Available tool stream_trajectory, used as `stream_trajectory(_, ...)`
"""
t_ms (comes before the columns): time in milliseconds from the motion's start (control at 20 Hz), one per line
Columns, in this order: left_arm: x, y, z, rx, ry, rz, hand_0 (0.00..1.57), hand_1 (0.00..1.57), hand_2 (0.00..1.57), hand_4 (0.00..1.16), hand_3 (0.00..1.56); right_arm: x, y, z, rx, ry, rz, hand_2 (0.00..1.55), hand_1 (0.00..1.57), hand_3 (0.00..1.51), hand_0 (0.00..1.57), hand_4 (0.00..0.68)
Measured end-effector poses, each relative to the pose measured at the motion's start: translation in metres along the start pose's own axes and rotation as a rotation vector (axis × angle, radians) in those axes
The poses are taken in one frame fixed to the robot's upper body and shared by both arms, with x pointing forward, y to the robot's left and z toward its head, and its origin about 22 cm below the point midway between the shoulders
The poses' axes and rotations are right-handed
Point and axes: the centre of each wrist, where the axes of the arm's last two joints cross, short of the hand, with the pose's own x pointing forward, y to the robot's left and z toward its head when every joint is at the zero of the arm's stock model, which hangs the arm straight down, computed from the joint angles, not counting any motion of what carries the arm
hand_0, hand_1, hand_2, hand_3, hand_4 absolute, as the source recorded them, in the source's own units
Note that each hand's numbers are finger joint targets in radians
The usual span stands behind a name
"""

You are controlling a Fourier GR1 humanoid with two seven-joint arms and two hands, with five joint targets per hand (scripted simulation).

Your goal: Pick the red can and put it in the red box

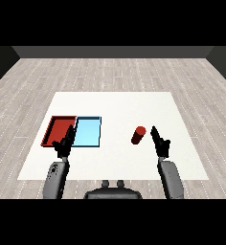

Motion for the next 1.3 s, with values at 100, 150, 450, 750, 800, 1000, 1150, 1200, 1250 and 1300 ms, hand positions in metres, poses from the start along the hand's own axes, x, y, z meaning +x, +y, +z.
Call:
stream_trajectory(100,-0.001,0.001,0.0,0.002,-0.001,-0.007,0.0,0.0,0.0,0.0,0.0,-0.001,-0.007,-0.001,-0.009,-0.015,-0.003,0.0,0.0,0.0,0.0,0.0)
stream_trajectory(150,-0.001,0.001,0.001,0.004,-0.001,-0.013,0.0,0.0,0.0,0.0,0.0,-0.001,-0.013,-0.001,-0.012,-0.02,-0.004,0.0,0.0,0.0,0.0,0.0)
stream_trajectory(450,0.012,0.0,-0.001,0.019,-0.192,-0.005,0.0,0.0,0.0,0.0,0.0,0.005,-0.039,-0.005,0.018,-0.173,-0.081,0.0,0.0,0.0,0.0,0.0)
stream_trajectory(750,-0.003,0.001,0.006,0.028,-0.347,0.017,0.0,0.0,0.0,0.0,0.0,0.0,-0.063,-0.007,0.056,-0.301,-0.145,0.0,0.0,0.0,0.0,0.0)
stream_trajectory(800,-0.002,-0.001,0.005,0.029,-0.36,0.022,0.0,0.0,0.0,0.0,0.0,-0.005,-0.065,-0.002,0.058,-0.309,-0.146,0.0,0.0,0.0,0.0,0.0)
stream_trajectory(1000,0.0,0.002,0.003,0.027,-0.383,0.028,0.0,0.0,0.0,0.0,0.0,-0.009,-0.063,0.0,0.06,-0.323,-0.157,0.0,0.0,0.0,0.0,0.0)
stream_trajectory(1150,0.0,0.004,0.006,0.025,-0.397,0.031,0.0,0.0,0.0,0.0,0.0,-0.009,-0.064,-0.004,0.063,-0.324,-0.16,0.0,0.0,0.0,0.0,0.0)
stream_trajectory(1200,-0.002,0.002,0.008,0.025,-0.405,0.029,0.0,0.0,0.0,0.0,0.0,-0.012,-0.066,-0.003,0.06,-0.327,-0.16,0.0,0.0,0.0,0.0,0.0)
stream_trajectory(1250,0.001,0.006,0.007,0.027,-0.409,0.025,0.0,0.0,0.0,0.0,0.0,-0.013,-0.066,-0.004,0.057,-0.326,-0.16,0.0,0.0,0.0,0.0,0.0)
stream_trajectory(1300,0.002,0.003,0.008,0.027,-0.409,0.029,0.0,0.0,0.0,0.0,0.0,-0.013,-0.068,-0.006,0.057,-0.329,-0.16,0.0,0.0,0.0,0.0,0.0)
